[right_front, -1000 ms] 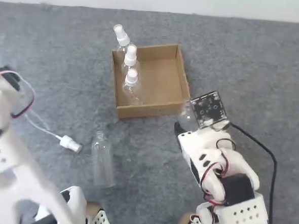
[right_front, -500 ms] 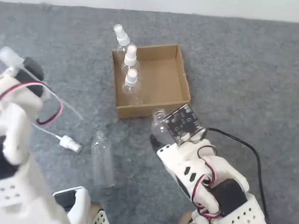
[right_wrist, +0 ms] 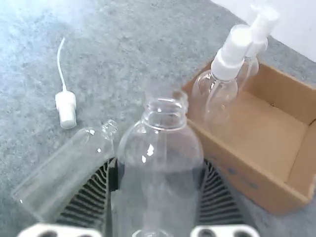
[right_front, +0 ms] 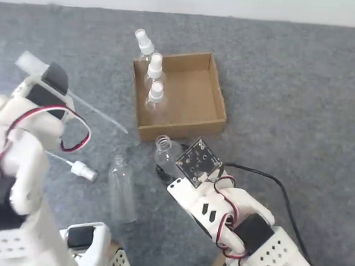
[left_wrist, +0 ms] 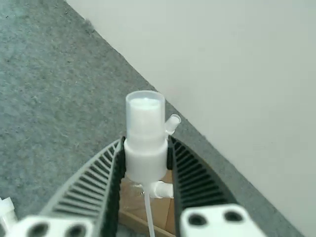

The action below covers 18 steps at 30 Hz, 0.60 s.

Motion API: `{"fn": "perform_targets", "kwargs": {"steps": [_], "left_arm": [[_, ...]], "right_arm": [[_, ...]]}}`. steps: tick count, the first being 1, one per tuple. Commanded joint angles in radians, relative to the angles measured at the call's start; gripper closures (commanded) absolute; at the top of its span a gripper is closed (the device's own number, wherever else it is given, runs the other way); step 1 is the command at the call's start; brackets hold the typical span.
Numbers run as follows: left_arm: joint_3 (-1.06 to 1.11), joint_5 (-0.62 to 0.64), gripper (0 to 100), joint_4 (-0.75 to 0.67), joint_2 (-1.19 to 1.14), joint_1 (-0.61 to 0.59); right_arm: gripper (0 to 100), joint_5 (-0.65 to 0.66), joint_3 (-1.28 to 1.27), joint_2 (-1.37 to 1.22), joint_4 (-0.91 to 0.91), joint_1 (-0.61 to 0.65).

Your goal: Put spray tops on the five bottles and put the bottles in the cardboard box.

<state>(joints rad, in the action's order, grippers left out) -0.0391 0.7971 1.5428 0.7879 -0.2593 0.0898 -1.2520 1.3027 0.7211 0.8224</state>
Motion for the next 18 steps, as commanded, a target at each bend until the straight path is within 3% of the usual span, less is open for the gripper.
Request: {"fn": "perform_targets", "kwargs": {"steps": [1,18], "left_arm": [[-0.061,0.034,99,-0.026,0.032,0.005],[0.128,0.026,99,-0.101,0.035,0.169]], "right_arm": [[95.0,0.011,0.003,0.024,-0.059,0.018],[95.0,0.011,0.005,0.024,-0.059,0.076]]}}
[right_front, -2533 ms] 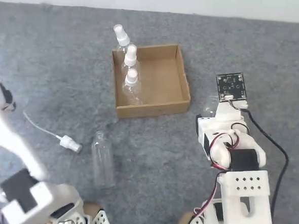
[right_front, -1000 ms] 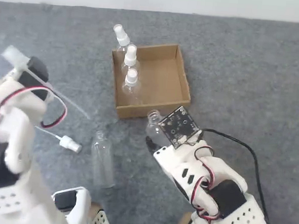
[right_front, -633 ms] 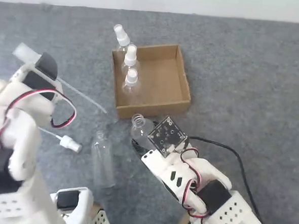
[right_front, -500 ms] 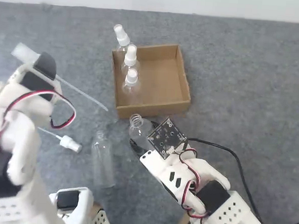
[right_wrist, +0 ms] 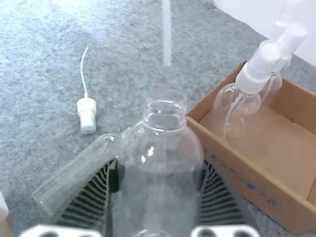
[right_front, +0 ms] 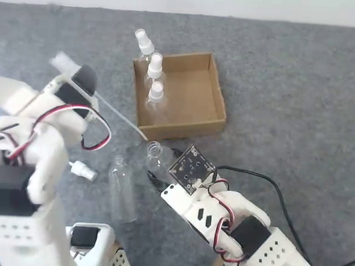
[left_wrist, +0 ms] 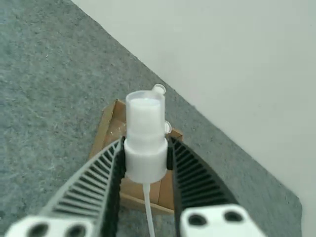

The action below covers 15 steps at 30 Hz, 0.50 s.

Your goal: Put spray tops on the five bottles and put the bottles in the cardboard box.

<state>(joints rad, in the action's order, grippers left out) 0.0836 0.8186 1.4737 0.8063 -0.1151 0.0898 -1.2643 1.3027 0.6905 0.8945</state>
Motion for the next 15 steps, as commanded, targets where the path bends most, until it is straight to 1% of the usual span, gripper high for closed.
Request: {"fn": "perform_targets", "kwargs": {"steps": [1,5,8,12,15], "left_arm": [[0.015,0.005,99,-0.032,0.017,0.032],[0.061,0.005,99,-0.034,0.017,0.069],[0.073,0.003,99,-0.034,0.017,0.068],[0.087,-0.034,99,-0.034,0.017,0.068],[0.122,-0.037,99,-0.035,0.017,0.069]], "right_arm": [[95.0,0.011,0.017,0.024,-0.028,0.004],[95.0,0.011,0.020,0.024,-0.028,0.002],[95.0,0.011,0.020,0.024,-0.028,0.001],[95.0,0.011,0.020,0.024,-0.030,0.001],[95.0,0.011,0.012,0.024,-0.059,0.001]]}}
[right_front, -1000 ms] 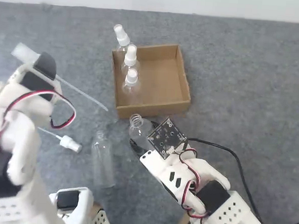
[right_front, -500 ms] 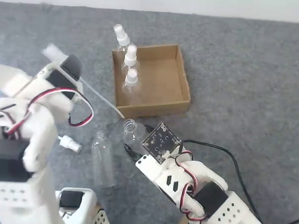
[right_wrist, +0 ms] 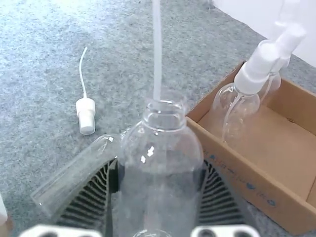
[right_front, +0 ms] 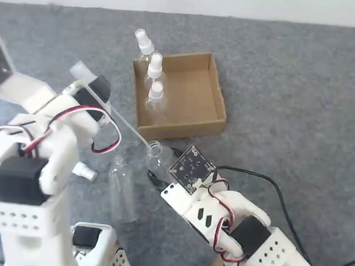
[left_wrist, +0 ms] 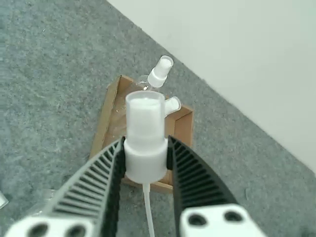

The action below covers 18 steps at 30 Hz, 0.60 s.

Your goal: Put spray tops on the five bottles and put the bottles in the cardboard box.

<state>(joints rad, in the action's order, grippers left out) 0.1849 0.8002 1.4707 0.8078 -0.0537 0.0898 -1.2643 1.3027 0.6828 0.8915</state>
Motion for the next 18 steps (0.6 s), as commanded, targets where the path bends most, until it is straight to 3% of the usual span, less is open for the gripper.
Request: {"fn": "perform_targets", "kwargs": {"steps": [1,8,18], "left_arm": [[0.031,-0.018,99,-0.032,0.015,0.008],[0.081,-0.101,99,-0.031,0.017,0.080],[0.102,-0.120,99,-0.029,0.017,0.157]], "right_arm": [[95.0,0.011,0.005,0.024,-0.064,0.002],[95.0,0.011,-0.026,0.024,-0.114,0.002],[95.0,0.011,-0.028,0.024,-0.105,0.002]]}}
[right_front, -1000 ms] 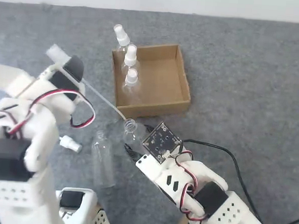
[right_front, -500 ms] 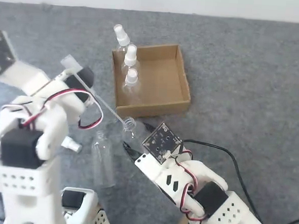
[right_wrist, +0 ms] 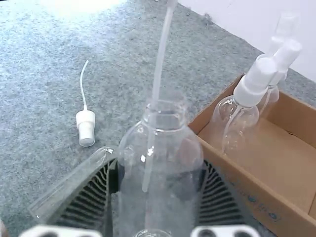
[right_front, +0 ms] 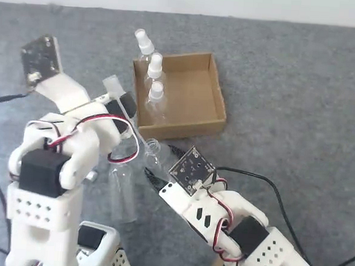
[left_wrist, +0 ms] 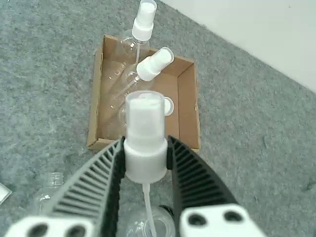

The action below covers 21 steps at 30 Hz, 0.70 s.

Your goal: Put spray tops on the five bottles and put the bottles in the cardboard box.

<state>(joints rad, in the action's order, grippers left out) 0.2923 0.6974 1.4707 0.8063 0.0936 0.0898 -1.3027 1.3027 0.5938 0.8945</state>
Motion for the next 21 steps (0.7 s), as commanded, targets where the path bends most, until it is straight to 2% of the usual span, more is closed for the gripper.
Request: {"fn": "perform_targets", "kwargs": {"steps": [1,5,14,21], "left_arm": [[-0.005,-0.031,99,-0.029,0.018,0.009],[0.007,-0.080,99,-0.017,0.018,0.054],[0.107,-0.081,99,-0.032,0.018,0.193],[0.165,-0.127,99,-0.069,0.018,0.210]], "right_arm": [[95.0,0.011,0.011,0.024,-0.016,-0.001],[95.0,0.011,0.011,0.024,-0.015,-0.010],[95.0,0.009,0.009,0.024,-0.013,-0.077],[95.0,0.011,-0.018,0.024,-0.016,-0.077]]}}
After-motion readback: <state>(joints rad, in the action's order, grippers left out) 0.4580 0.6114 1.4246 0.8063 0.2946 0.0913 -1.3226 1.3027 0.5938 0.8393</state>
